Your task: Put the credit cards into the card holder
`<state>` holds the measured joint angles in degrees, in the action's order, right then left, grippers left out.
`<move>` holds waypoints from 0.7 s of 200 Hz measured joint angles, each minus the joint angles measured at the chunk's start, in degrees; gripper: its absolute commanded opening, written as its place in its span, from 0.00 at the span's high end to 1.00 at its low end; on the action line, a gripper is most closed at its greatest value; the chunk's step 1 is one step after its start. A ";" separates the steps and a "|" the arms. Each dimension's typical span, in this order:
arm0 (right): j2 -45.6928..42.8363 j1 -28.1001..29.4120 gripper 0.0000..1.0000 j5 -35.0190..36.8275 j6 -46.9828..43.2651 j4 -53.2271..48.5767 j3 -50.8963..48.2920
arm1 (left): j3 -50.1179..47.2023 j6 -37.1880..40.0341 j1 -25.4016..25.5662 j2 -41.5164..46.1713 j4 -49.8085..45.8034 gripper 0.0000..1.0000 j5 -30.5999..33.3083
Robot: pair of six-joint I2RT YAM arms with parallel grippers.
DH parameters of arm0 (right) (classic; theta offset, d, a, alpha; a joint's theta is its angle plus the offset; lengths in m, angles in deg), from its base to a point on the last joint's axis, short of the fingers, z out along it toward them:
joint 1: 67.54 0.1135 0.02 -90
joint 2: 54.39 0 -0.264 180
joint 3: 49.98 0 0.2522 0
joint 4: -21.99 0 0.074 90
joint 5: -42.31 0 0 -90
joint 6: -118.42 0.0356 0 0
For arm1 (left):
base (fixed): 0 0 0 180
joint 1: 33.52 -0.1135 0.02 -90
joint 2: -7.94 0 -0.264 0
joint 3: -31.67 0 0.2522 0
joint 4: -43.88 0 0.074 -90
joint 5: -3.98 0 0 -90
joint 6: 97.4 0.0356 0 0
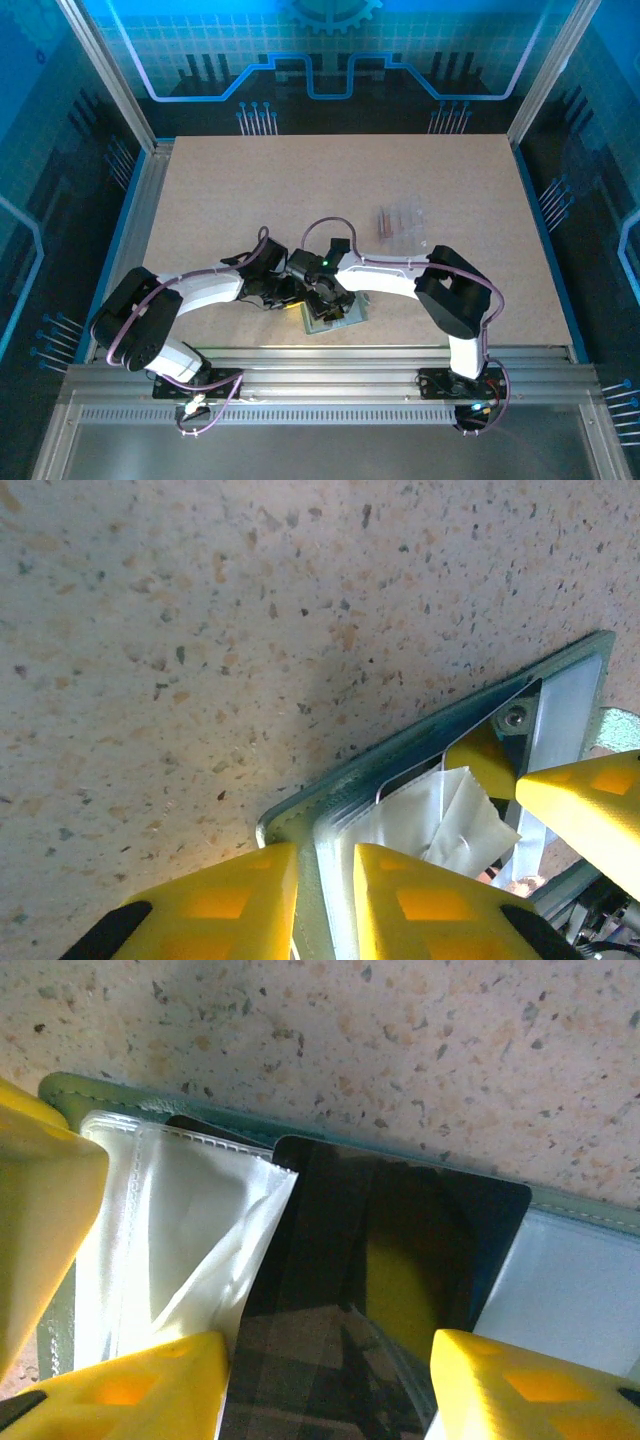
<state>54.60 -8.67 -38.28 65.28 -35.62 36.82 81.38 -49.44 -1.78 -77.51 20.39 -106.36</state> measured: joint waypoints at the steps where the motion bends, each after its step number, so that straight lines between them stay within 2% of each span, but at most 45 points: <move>1: 0.00 0.02 0.42 0.00 0.00 0.00 0.00 | 0.00 0.00 -0.02 0.00 0.02 0.77 0.00; 34: 0.11 0.02 0.43 0.00 0.20 0.15 0.00 | -0.24 0.00 -0.11 0.00 0.02 0.77 -0.02; 59: 0.09 0.09 0.55 0.09 0.50 0.46 0.00 | -0.24 0.00 -0.15 0.00 0.02 0.77 -0.13; 75: -0.24 0.24 0.57 0.72 0.68 0.68 -0.09 | -0.46 -0.02 -0.24 0.00 0.26 0.77 -0.13; 140: -3.02 0.33 0.70 9.33 1.44 -2.89 -0.61 | -0.87 -0.02 -0.37 -0.55 0.22 0.77 -0.13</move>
<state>51.59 -8.34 -28.95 66.73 -38.51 36.21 80.50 -49.46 -2.15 -78.05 20.60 -106.49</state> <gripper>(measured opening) 0.319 0.229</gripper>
